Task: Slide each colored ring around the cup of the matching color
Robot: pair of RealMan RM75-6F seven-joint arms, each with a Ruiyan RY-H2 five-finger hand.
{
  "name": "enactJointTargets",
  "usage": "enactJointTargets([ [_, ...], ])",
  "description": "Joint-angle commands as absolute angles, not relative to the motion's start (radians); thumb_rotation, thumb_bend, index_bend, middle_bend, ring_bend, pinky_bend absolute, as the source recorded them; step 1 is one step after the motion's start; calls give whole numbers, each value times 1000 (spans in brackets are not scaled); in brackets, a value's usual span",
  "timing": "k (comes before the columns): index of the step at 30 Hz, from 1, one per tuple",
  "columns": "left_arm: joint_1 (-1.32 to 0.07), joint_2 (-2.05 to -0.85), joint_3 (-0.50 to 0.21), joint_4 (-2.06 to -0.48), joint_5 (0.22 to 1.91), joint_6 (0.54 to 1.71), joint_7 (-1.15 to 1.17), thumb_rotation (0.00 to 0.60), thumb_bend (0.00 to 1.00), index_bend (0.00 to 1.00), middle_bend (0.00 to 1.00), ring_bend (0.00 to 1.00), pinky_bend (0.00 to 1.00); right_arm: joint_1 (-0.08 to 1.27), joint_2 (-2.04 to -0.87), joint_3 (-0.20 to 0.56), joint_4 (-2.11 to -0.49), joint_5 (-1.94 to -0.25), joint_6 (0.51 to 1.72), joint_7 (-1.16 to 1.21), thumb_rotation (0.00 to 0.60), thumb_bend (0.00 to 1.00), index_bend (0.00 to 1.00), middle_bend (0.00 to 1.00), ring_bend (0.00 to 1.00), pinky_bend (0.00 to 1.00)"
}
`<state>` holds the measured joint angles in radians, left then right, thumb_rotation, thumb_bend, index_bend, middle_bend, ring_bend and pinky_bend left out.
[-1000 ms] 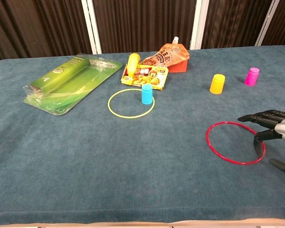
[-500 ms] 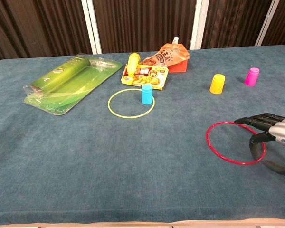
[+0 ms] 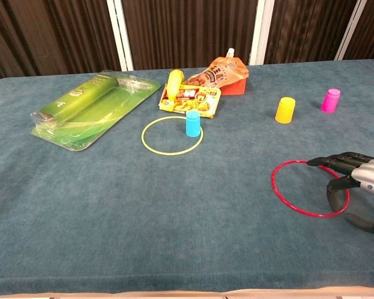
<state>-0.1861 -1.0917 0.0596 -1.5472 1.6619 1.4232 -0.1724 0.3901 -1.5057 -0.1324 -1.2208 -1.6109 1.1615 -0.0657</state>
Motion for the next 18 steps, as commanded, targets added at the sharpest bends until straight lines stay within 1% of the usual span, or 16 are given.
enactJointTargets([
  [1, -185, -1093, 60, -1546, 1663, 1425, -173, 600, 461, 0, 0, 0, 0, 388, -1508, -131, -1219, -1613, 1161, -65, 600, 527, 614, 127, 0, 0],
  [6, -187, -1092, 59, -1544, 1661, 1423, -176, 600, 462, 0, 0, 0, 0, 383, -1512, -129, -1214, -1619, 1164, -65, 600, 527, 623, 127, 0, 0],
  [11, -186, -1089, 60, -1550, 1660, 1423, -174, 600, 463, 0, 0, 0, 0, 378, -1516, -130, -1212, -1625, 1163, -65, 600, 527, 666, 126, 0, 0],
  [18, -189, -1092, 56, -1545, 1655, 1419, -175, 600, 464, 0, 0, 0, 0, 375, -1522, -125, -1206, -1631, 1167, -63, 600, 528, 700, 126, 0, 0],
])
